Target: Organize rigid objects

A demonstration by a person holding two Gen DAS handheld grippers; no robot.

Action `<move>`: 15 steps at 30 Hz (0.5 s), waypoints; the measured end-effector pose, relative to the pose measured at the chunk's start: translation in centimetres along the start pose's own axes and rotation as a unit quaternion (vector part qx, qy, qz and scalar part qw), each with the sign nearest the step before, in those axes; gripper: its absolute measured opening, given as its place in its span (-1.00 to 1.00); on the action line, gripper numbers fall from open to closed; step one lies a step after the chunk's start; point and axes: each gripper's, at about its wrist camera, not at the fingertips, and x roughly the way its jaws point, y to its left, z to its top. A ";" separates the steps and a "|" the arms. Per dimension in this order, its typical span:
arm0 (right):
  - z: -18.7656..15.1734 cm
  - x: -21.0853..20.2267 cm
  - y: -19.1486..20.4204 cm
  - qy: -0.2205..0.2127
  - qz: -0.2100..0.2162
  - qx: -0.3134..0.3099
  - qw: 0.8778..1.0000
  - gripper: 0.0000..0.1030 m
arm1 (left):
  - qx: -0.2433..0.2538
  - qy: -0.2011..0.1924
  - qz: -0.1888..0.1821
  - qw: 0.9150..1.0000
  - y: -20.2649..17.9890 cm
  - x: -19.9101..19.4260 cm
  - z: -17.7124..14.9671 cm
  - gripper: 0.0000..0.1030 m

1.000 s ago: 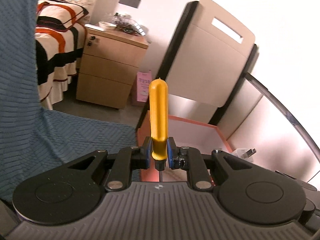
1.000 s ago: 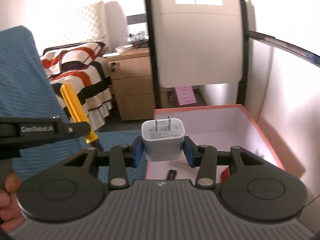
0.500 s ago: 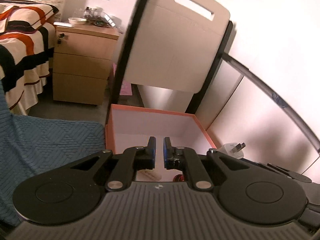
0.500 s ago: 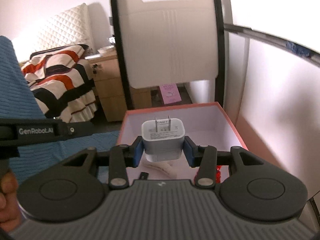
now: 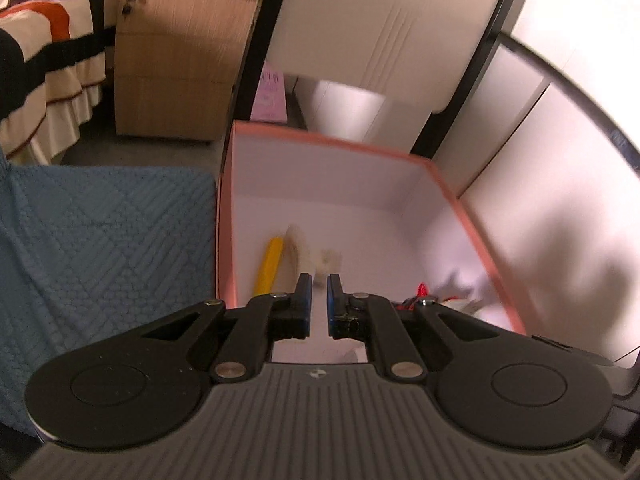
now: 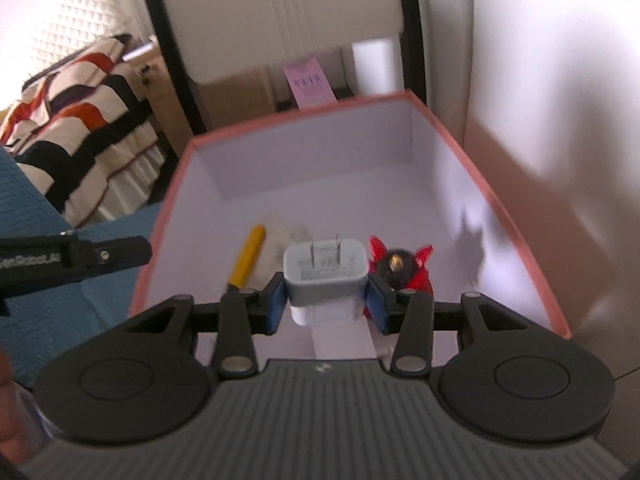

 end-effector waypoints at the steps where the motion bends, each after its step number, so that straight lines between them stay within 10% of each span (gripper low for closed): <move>1: -0.2 0.3 -0.1 0.003 -0.002 0.001 1.000 -0.10 | -0.001 0.004 0.001 1.000 0.1 0.4 -0.3 -0.82; 15: 0.3 -1.1 -0.1 -0.005 0.009 0.009 1.000 -0.11 | 0.000 -0.008 -0.002 1.000 0.2 -1.8 -0.1 -0.80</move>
